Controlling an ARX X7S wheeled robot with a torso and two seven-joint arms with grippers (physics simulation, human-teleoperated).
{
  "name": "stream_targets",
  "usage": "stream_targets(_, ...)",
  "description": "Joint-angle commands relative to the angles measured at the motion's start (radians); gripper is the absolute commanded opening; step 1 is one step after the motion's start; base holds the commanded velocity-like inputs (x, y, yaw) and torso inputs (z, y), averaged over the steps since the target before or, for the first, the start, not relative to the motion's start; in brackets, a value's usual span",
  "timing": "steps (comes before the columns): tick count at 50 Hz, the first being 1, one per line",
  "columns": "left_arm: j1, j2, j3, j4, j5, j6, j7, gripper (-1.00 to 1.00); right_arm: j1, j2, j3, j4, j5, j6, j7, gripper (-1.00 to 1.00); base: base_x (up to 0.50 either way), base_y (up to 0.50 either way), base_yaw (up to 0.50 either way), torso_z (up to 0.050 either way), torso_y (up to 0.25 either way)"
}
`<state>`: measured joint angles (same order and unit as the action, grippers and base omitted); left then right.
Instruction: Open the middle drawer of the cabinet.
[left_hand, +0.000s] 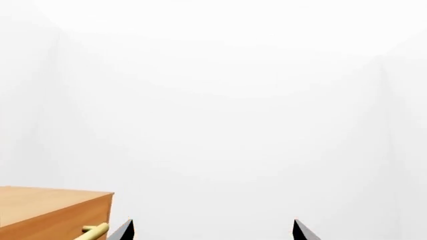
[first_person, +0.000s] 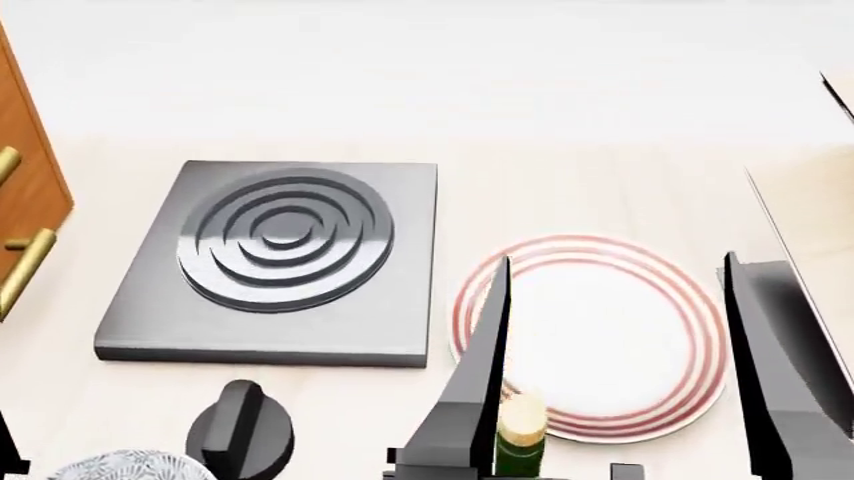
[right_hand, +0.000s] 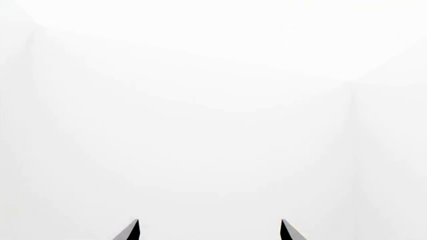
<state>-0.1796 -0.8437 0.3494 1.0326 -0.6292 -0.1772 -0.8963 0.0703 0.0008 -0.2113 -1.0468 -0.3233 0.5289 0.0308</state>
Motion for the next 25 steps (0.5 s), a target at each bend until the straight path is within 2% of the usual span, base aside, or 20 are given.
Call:
stream_targets(1,-0.010,-0.020,0.025,-0.003,0.003,0.016,-0.019,1.00,-0.002,0.000,-0.002,0.000,-0.006,-0.006,-0.002,1.00,0.50,0.02,0.00,0.000,0.000)
stream_targets(22,-0.029,-0.051,0.050,-0.004,-0.002,0.033,-0.047,1.00,0.005,0.000,0.002,0.000,-0.003,-0.010,0.008,1.00,0.50,0.01,0.00,0.000,0.001)
stream_targets(25,-0.036,-0.060,0.063,-0.001,0.016,0.013,-0.053,1.00,0.007,0.000,-0.001,0.000,-0.019,-0.013,0.012,1.00,0.00,0.00,0.00,0.000,0.000)
